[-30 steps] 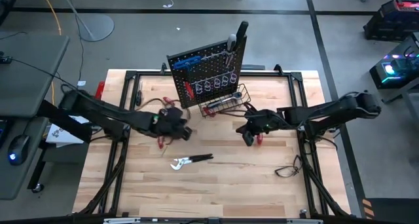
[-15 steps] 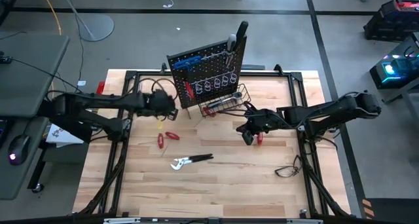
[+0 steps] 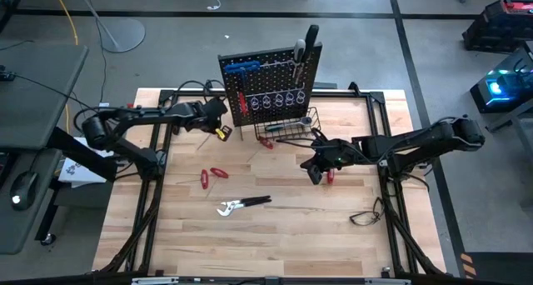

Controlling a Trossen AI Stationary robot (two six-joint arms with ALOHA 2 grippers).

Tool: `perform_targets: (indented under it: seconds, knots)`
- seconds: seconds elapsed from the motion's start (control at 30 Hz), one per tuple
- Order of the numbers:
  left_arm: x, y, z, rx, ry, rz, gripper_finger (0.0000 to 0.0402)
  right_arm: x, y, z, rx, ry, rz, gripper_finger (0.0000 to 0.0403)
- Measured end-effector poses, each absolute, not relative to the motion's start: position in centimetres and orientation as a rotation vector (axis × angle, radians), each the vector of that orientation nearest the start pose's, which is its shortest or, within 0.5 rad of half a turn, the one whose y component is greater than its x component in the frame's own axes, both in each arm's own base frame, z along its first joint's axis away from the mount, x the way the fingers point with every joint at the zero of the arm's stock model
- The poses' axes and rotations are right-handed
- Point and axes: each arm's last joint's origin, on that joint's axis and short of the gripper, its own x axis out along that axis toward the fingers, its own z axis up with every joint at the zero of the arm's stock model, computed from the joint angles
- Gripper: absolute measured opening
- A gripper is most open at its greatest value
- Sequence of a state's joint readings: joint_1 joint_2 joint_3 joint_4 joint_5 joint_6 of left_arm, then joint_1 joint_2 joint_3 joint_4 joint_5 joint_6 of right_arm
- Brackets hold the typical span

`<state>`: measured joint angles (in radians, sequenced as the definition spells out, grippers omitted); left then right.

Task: Hang tools onto peg board
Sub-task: Hang the red allen wrench on the peg board

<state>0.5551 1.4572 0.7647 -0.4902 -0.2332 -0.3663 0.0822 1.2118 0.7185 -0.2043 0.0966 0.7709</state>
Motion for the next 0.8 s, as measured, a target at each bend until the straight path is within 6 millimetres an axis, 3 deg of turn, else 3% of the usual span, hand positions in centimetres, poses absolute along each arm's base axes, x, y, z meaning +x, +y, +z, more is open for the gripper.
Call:
perform_targets:
  seconds: [0.33, 0.53, 0.8]
  knots:
    - [22.1, 14.9, 14.7, -0.4, 1.093, 0.935, 0.0, 24.5, 1.8, 22.6, 0.708, 0.646, -0.294, 0.0]
    - [21.5, 14.8, 14.1, -0.403, 1.149, 1.065, 0.0, 24.5, 2.1, 22.6, 0.715, 0.65, -0.284, 0.0]
    - [22.3, 12.3, 13.8, -0.543, 1.176, 0.987, 0.0, 24.4, 2.6, 22.6, 0.72, 0.654, -0.275, 0.0]
